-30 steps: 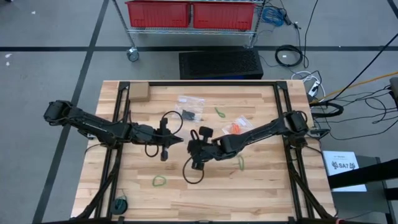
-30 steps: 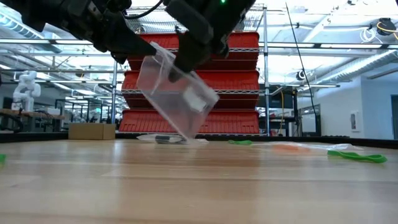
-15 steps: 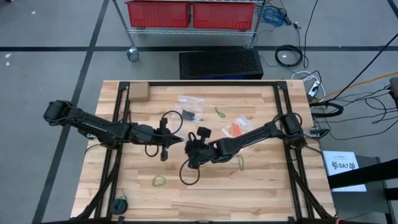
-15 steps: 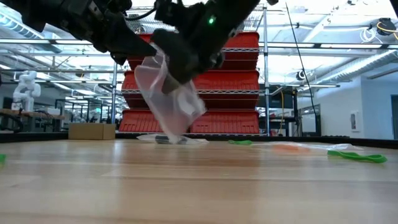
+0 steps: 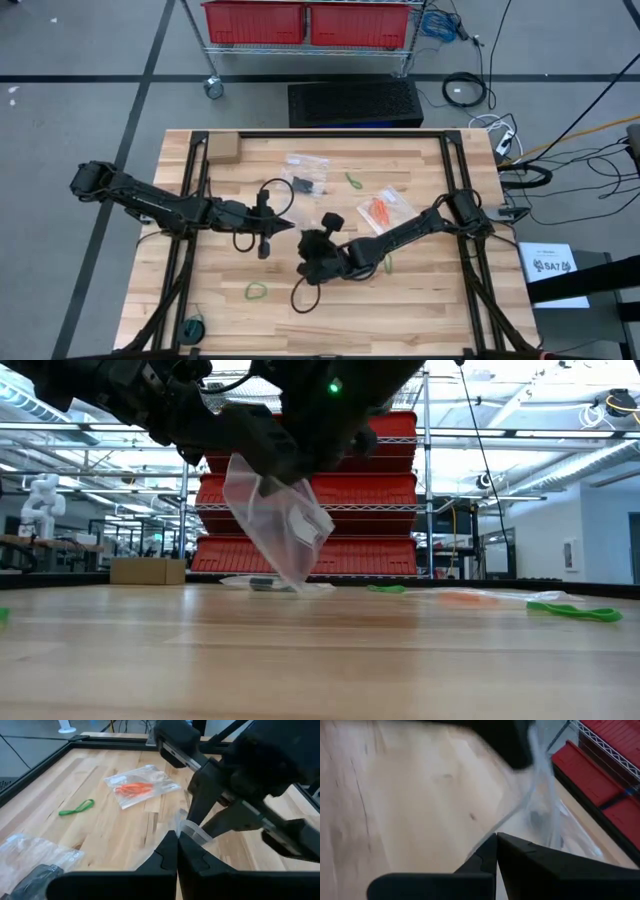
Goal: Sort rubber bands
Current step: Open the transparent zip bag
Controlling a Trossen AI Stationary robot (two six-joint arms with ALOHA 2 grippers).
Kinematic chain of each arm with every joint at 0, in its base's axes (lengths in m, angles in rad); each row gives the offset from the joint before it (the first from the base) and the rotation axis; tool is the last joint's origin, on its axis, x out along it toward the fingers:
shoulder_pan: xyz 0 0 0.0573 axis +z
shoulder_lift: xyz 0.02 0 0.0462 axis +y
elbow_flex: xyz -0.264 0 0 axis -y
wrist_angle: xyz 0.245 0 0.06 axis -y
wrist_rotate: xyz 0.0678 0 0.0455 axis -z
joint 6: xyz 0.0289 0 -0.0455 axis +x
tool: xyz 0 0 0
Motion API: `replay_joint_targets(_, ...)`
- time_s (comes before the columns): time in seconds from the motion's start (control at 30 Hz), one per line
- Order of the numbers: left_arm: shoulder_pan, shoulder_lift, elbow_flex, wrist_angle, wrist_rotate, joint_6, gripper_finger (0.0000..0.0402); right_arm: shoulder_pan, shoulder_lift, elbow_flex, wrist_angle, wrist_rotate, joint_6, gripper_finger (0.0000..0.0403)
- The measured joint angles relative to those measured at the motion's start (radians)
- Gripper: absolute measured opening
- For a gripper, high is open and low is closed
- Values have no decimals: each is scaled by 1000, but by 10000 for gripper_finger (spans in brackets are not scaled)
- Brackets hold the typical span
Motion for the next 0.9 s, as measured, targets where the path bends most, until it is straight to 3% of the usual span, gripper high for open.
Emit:
replay_joint_targets(0.27, -19, 0, 0, 1, -1, -1, 0, -29, 3, -141, 323, -9, 36, 0)
replay_joint_targets(0.4, -21, 0, 0, 2, -4, -1, 0, -35, 3, -205, 401, 3, 83, 0)
replay_joint_targets(0.73, -22, 0, 0, 13, -10, -19, 0, -35, 3, -207, 611, 21, -3, 2)
replay_joint_targets(0.9, -22, 15, 0, 16, -11, -23, 0, -44, 3, -207, 634, -20, -43, 36)
